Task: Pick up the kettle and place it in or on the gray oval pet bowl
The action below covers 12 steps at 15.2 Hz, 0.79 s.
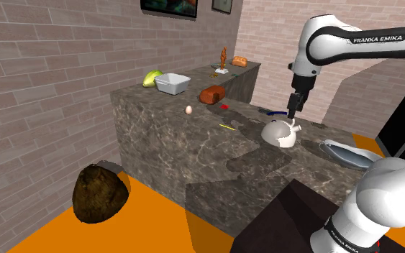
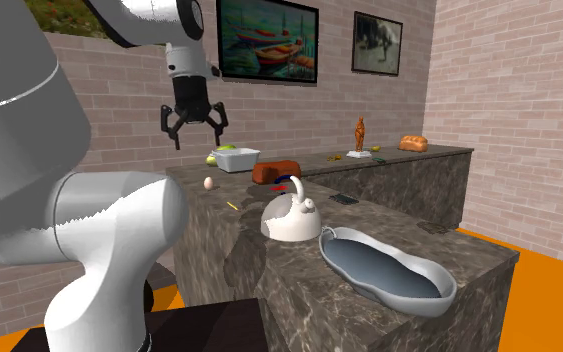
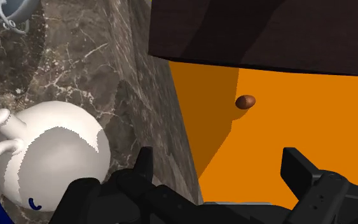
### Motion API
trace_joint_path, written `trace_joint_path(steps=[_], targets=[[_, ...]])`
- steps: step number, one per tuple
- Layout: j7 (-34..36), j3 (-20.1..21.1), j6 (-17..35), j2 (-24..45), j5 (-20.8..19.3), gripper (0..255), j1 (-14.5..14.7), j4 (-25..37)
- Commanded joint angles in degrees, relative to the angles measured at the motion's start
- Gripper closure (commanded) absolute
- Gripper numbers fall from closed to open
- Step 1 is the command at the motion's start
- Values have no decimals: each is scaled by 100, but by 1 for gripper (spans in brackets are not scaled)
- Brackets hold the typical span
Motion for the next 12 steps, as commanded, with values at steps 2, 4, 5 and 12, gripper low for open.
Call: trace_joint_path(steps=[2,4,5,12], targets=[[-488,-359,221,381,-177,0,-71,123],[-819,-602,364,683,-267,0,-114,261],[-986,-723,435,845,-302,0,-132,341],[-2200,-1513,908,2164,-298,0,-221,1098]])
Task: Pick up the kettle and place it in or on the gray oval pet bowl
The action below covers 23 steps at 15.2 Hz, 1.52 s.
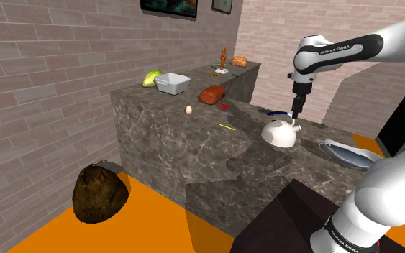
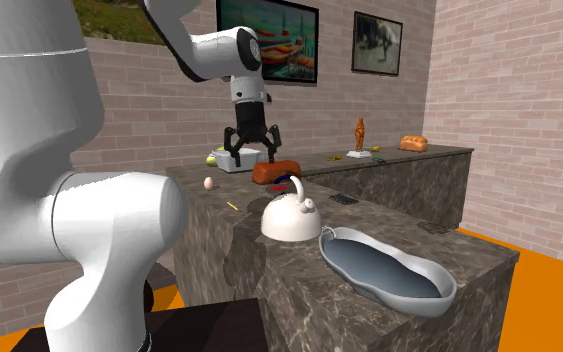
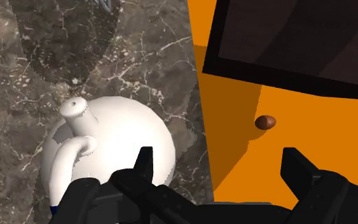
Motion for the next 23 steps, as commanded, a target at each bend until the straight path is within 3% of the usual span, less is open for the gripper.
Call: trace_joint_path(steps=[1,6,11,19,23], targets=[[-379,-211,129,465,76,0,-16,300],[-1338,-623,364,1632,445,0,-160,1092],[-2287,-790,429,2906,991,0,-522,2093],[-2324,-782,993,3040,1039,0,-597,1655],[-2324,-782,993,3040,1039,0,-597,1655]])
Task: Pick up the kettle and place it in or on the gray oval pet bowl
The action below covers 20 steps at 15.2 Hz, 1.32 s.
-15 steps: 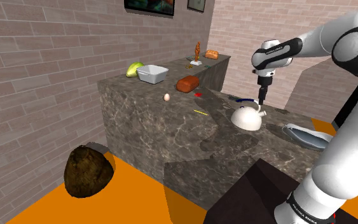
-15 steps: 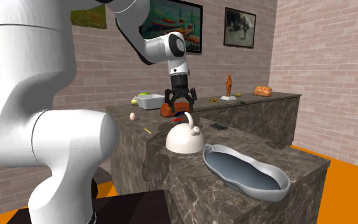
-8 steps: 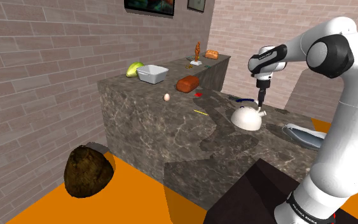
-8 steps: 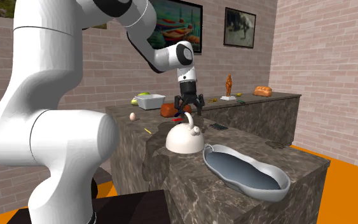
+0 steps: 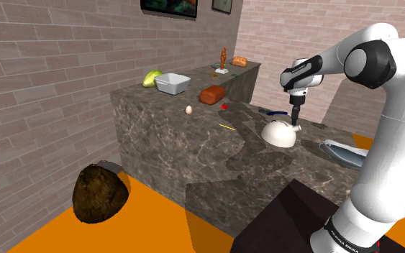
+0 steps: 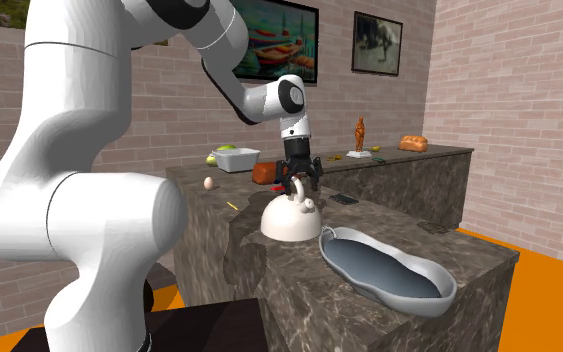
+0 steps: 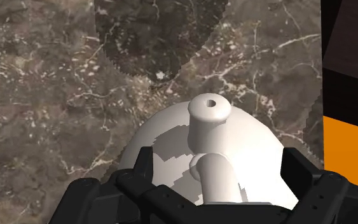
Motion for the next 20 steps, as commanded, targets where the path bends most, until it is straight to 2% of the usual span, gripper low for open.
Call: trace_joint_path(steps=[1,4,5,14,20], targets=[[0,0,8,3,1,0,-1,-4],[0,0,7,3,1,0,-1,-4],[0,0,7,3,1,255,-1,-4],[0,0,8,3,1,255,-1,-4],[4,-26,-413,-188,-89,255,36,250]])
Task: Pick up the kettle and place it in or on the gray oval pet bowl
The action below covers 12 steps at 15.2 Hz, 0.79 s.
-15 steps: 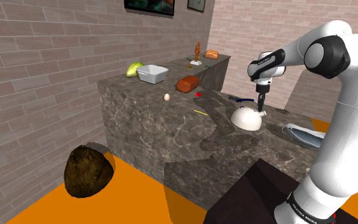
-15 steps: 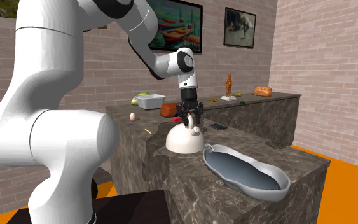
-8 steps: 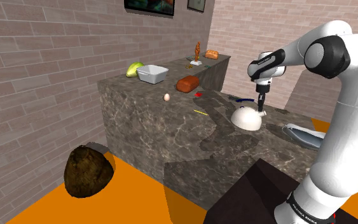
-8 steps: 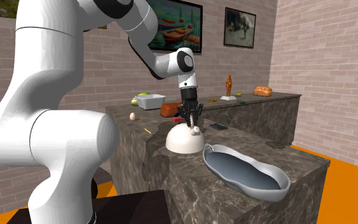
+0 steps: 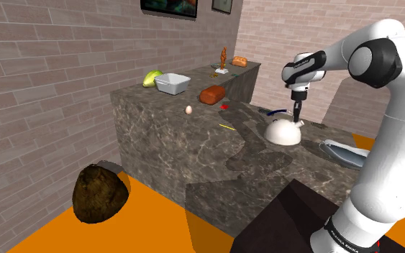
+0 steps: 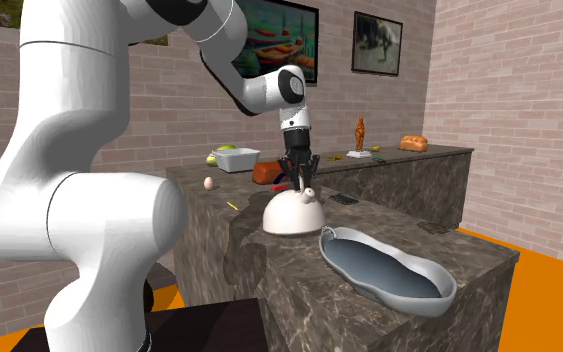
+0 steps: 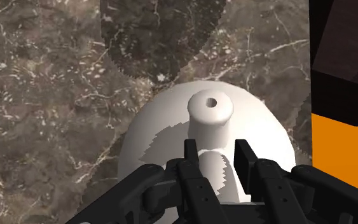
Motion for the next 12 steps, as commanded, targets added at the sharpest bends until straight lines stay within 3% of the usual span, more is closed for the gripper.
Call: trace_joint_path(steps=[1,12], targets=[[-8,-8,-143,-48,-21,255,5,108],[-52,-31,-937,-269,-119,255,41,713]])
